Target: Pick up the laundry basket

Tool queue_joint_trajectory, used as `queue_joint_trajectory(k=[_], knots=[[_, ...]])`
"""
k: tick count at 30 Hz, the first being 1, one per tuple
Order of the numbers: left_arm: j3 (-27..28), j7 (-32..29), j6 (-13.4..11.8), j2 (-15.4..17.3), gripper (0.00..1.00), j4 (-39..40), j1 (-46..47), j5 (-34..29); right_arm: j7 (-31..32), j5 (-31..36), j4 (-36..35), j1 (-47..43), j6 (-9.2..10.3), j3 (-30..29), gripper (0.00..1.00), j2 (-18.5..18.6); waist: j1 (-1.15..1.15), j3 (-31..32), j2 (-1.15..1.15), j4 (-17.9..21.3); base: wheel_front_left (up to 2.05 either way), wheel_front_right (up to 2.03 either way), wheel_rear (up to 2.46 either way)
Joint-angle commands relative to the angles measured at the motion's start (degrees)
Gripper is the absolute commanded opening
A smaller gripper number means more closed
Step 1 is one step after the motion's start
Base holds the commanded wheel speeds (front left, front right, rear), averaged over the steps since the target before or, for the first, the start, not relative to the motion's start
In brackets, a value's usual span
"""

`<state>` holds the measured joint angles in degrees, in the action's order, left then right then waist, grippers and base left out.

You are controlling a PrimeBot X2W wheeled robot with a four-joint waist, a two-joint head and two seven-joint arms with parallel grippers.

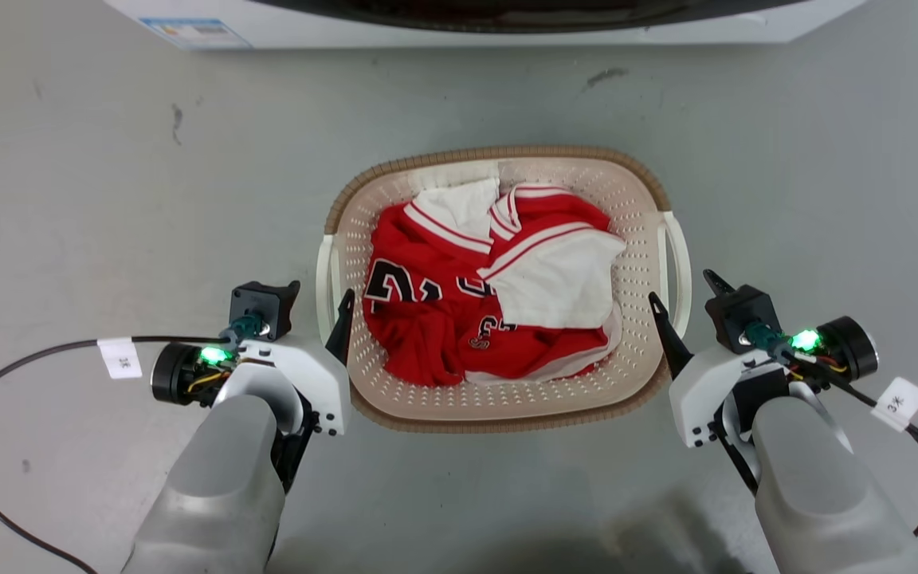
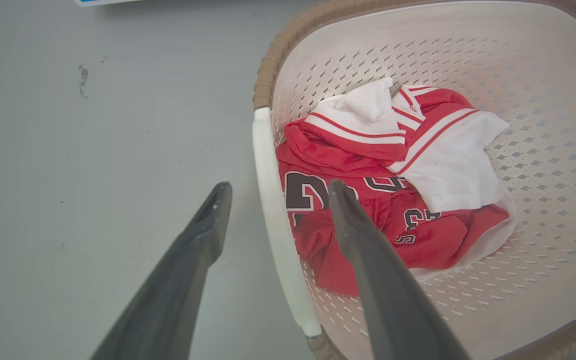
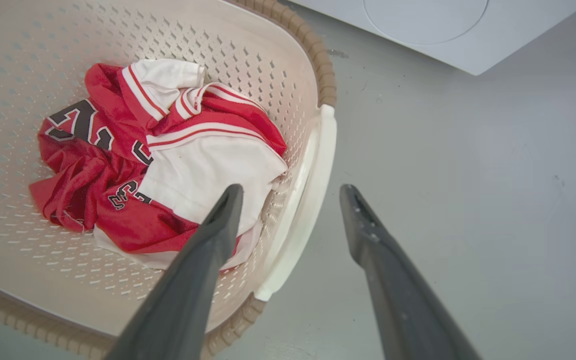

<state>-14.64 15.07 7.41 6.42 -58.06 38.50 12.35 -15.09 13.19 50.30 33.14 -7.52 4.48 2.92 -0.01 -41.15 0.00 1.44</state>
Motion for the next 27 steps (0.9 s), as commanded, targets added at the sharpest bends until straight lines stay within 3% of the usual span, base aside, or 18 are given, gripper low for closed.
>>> queue_joint_trajectory(k=[1, 24, 25, 26, 27], knots=[[-0.2, 0.2, 0.1, 0.2, 1.0, -0.4, 0.9, 0.1, -0.1, 0.2, 0.5, 1.4, 0.06, -0.1, 1.0, -0.1, 0.01, -1.3, 0.0, 0.1, 0.0, 0.0, 0.0], [-5.1, 0.2, 0.1, -0.7, 1.0, -7.1, 8.0, 4.0, -0.1, 0.9, 10.9, 9.2, 0.06, -1.9, 1.0, -0.1, 0.01, -9.2, 0.0, -1.2, 0.0, 0.0, 0.0], [-5.5, 0.2, 0.1, -0.8, 1.0, -7.3, 8.0, 4.1, -0.1, 0.4, 10.9, 9.4, 0.06, -2.1, 0.72, -0.1, 0.01, -9.3, 0.0, -1.2, 0.0, 0.0, 0.0], [-5.9, 0.2, 0.1, -0.9, 0.77, -7.5, 8.0, 4.2, -0.1, 0.2, 11.0, 9.6, 0.06, -2.2, 0.18, -0.1, 0.01, -9.3, 0.0, -1.3, 0.0, 0.0, 0.0], [-6.2, 0.2, 0.1, -1.0, 0.05, -7.7, 8.2, 4.4, -0.1, 0.3, 11.5, 9.5, 0.06, -2.0, 0.0, -0.1, 0.01, -9.3, 0.0, -1.3, 0.0, 0.0, 0.0]])
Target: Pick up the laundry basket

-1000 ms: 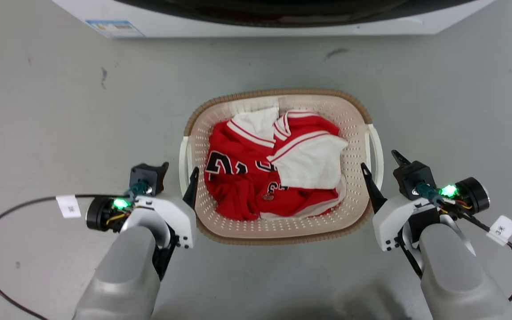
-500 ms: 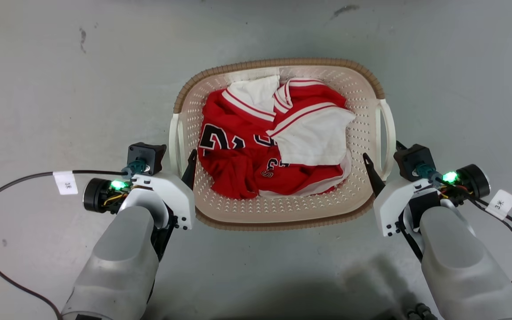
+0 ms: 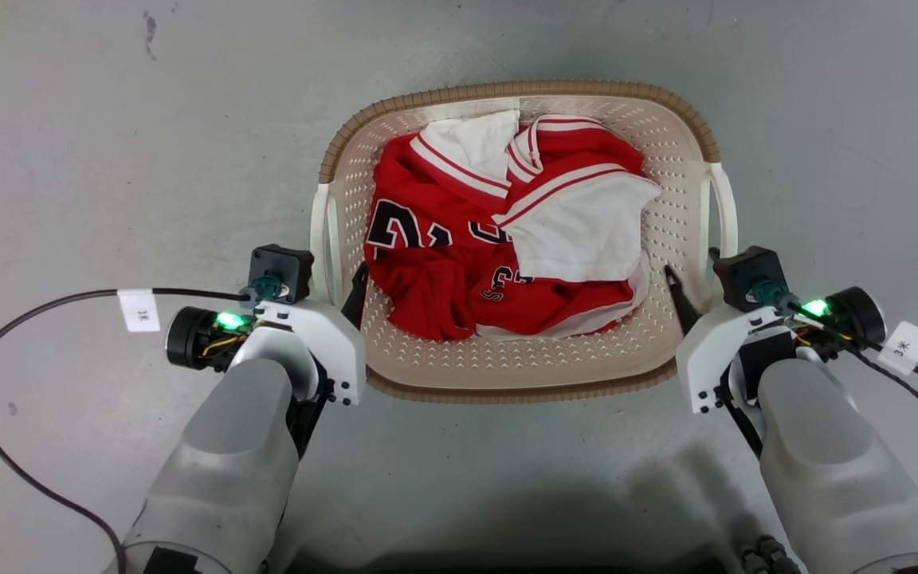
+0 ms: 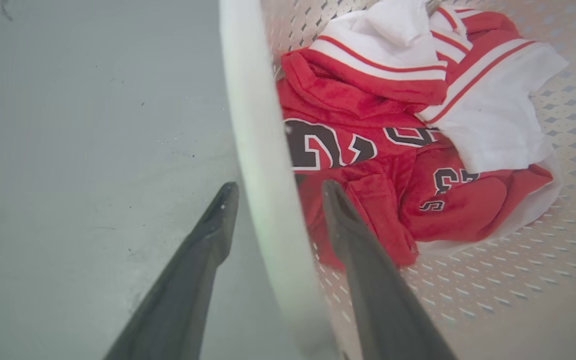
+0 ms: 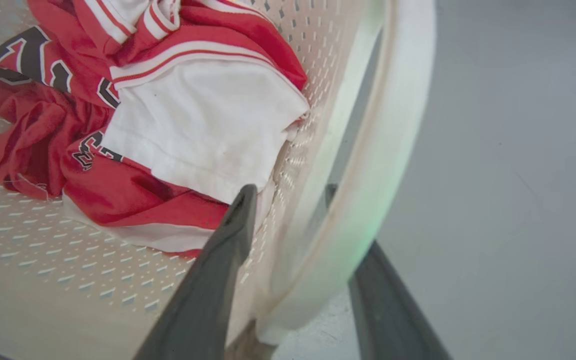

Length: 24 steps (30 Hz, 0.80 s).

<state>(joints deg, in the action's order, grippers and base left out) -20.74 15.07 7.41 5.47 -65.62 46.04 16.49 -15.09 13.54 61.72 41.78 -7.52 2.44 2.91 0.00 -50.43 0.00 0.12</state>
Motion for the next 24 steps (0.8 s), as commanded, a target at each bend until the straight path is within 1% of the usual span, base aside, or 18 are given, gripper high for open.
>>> queue_joint_trajectory(k=[1, 6, 11, 17, 24], knots=[[-0.3, 0.2, 0.1, 0.0, 0.0, -0.2, 0.7, 0.3, -0.1, -0.1, 0.3, 0.8, 0.06, 0.0, 0.0, -0.1, 0.0, 0.1, 0.0, -0.1, 0.0, 0.0, 0.0], [-1.5, 0.2, 0.1, 0.1, 0.0, -1.0, 0.5, 0.6, -0.1, -0.5, 0.8, 0.7, 0.05, 0.6, 0.0, 0.2, 0.0, 1.2, 0.0, 0.0, 0.0, 0.0, 0.0], [-2.4, 0.2, 0.1, -0.1, 0.0, -2.0, -0.8, 1.6, -0.1, -1.0, 1.8, -0.5, 0.04, 1.2, 0.0, 0.2, 0.0, 4.0, 0.0, 0.1, 0.0, 0.0, 0.0], [-3.7, 0.2, 0.1, -0.3, 0.0, -3.6, -3.2, 3.1, -0.1, -2.3, 3.5, -2.1, 0.05, 2.3, 0.0, 0.2, 0.0, 9.9, 0.0, 0.0, 0.0, 0.0, 0.0], [-5.6, 0.2, 0.1, -1.0, 0.0, -5.6, -6.4, 5.7, -0.2, -4.5, 6.4, -3.7, 0.05, 4.9, 0.0, 0.2, 0.0, 16.9, 0.0, -0.1, 0.0, 0.0, 0.0]])
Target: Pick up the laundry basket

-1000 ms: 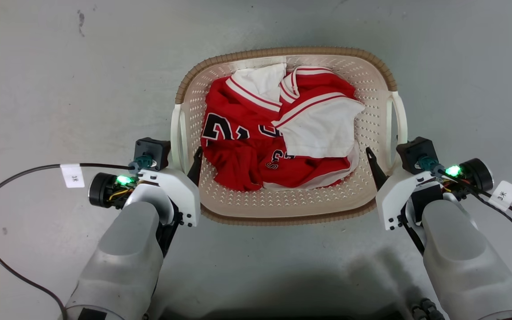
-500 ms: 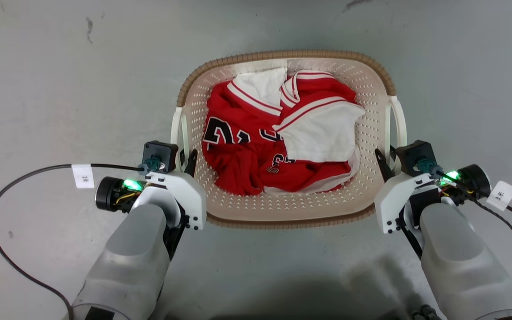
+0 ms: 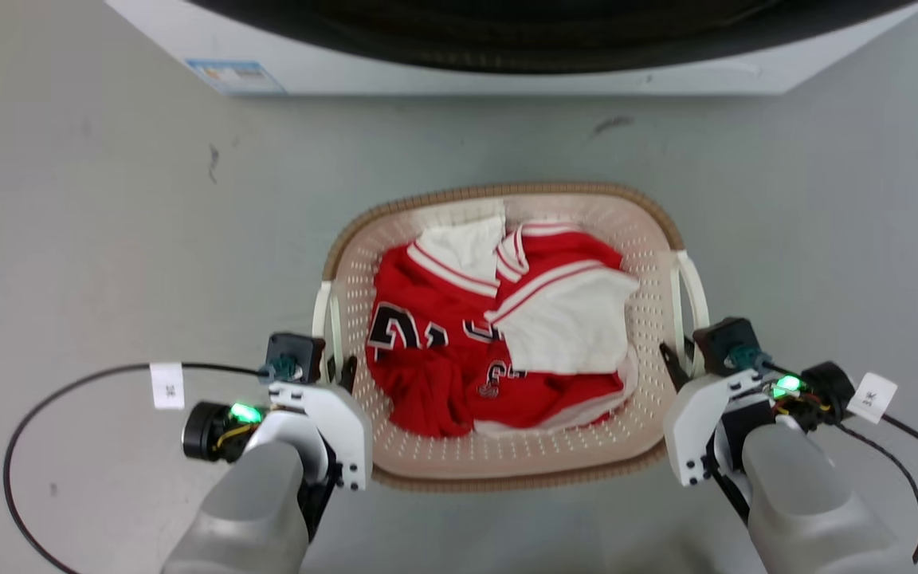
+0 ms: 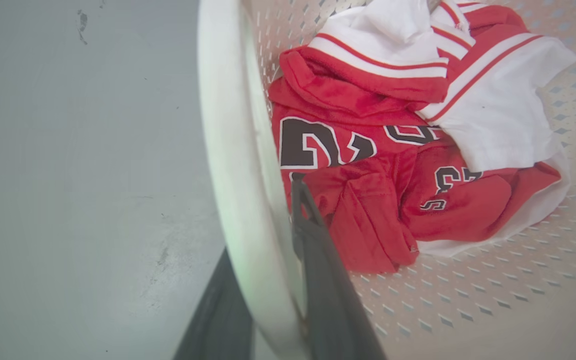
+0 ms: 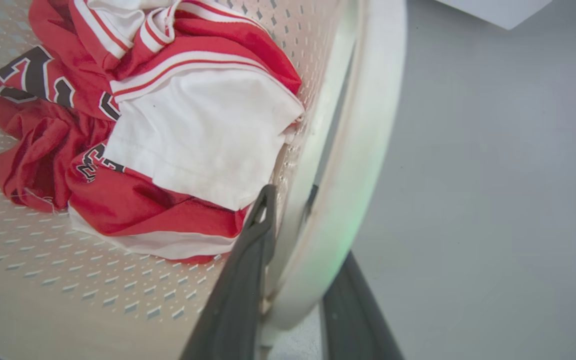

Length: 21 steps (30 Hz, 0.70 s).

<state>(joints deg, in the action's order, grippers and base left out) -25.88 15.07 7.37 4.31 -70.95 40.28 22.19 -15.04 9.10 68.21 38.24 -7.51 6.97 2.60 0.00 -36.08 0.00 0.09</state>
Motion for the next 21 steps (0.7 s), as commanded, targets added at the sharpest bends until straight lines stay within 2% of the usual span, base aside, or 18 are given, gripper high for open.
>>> queue_joint_trajectory(k=[1, 8, 21], knots=[[-0.9, 0.1, 0.2, 0.1, 0.0, -0.5, -1.1, 0.3, -0.2, -0.3, 0.4, -0.4, 0.04, 0.8, 0.0, 0.5, 0.0, 3.6, 0.0, -0.1, 0.0, 0.0, 0.0], [-3.8, -2.1, 0.2, -0.4, 0.0, -1.5, -4.5, 2.8, 1.1, -3.9, 2.9, -2.2, 0.04, 5.6, 0.0, 0.4, 0.0, 10.1, 0.0, 0.0, 0.0, 0.0, 0.0], [-8.5, -5.7, 0.2, 0.2, 0.0, -1.4, -9.1, 8.1, 6.0, -11.8, 3.5, -5.9, 0.03, 14.2, 0.0, 0.3, 0.0, 20.3, 0.0, 0.0, 0.0, 0.0, 0.0]])
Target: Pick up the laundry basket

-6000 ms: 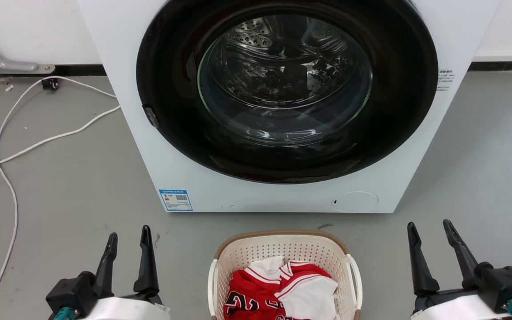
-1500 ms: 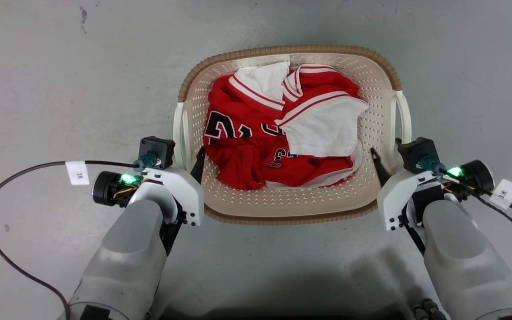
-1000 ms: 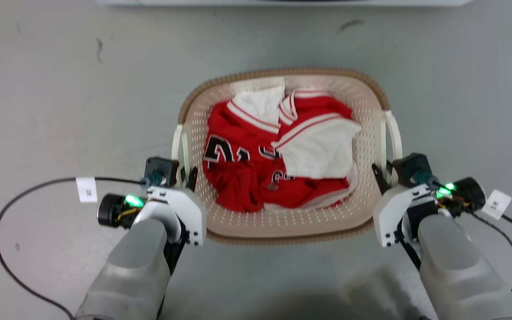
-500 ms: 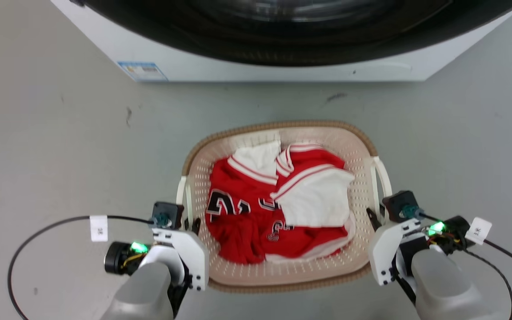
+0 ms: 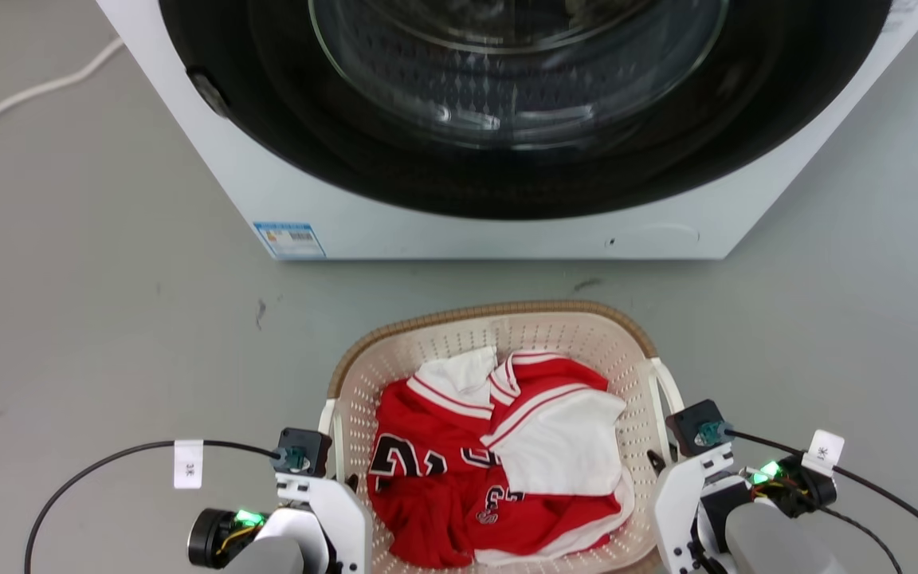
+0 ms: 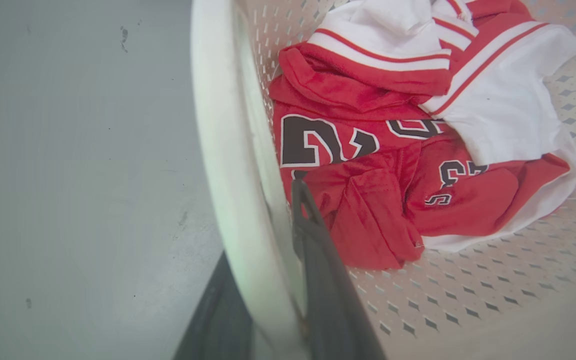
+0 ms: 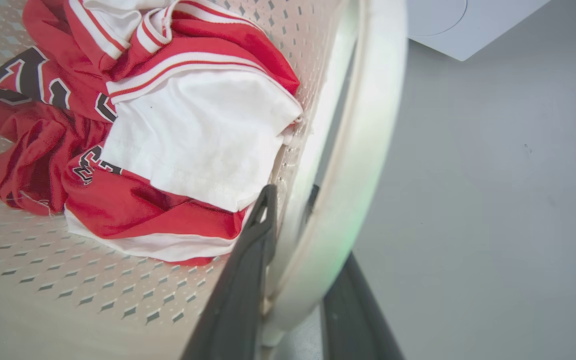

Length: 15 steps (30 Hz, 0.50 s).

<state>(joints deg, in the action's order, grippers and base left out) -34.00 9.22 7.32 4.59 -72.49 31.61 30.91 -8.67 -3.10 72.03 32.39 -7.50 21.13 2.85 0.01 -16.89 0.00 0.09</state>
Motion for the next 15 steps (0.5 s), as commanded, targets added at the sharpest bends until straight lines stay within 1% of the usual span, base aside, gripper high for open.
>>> queue_joint_trajectory(k=[1, 15], knots=[[-0.6, -0.1, 0.2, 0.0, 0.0, 0.2, -0.7, -0.2, -0.1, -0.1, -0.3, -0.4, 0.02, 0.5, 0.0, 0.0, -0.01, 1.8, 0.0, 0.0, 0.0, 0.0, 0.0], [-4.5, -3.1, 0.2, 0.4, 0.0, 0.2, -6.7, 5.1, 3.2, -6.4, 0.2, -6.2, 0.01, 6.9, 0.0, 0.0, -0.01, 11.6, 0.0, 0.1, 0.0, 0.0, 0.0]])
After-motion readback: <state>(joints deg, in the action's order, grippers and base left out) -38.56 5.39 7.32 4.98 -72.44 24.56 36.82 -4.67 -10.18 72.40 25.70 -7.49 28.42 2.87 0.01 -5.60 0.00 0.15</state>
